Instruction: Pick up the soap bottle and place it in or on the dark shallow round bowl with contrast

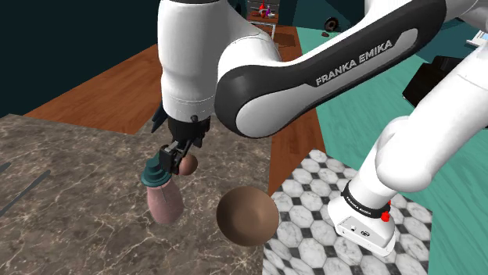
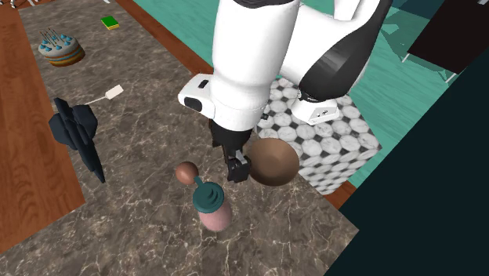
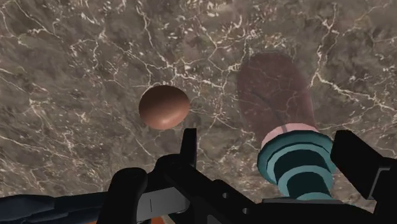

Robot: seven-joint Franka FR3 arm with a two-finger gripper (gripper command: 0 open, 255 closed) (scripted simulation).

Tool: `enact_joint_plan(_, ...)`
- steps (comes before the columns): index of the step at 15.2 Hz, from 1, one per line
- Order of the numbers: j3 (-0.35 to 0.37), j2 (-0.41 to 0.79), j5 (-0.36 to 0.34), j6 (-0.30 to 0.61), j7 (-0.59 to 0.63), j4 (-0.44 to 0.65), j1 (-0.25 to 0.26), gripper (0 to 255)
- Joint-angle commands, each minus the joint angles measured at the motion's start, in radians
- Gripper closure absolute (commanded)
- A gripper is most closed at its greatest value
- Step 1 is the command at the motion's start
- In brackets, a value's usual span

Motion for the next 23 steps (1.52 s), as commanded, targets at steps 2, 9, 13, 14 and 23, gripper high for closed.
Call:
enact_joint_plan(2,0.054,0.126,-0.131,0.032,0.114,0.071,-0.002,0)
enact_joint_plan(9,0.055,0.251,-0.273,0.086,0.22,0.098,0.021,0)
enact_joint_plan(13,0.047,0.282,-0.309,0.109,0.244,0.094,0.027,0)
enact_joint_plan(14,0.047,0.283,-0.309,0.109,0.244,0.094,0.027,0)
enact_joint_plan(23,0.047,0.283,-0.309,0.109,0.244,0.094,0.027,255)
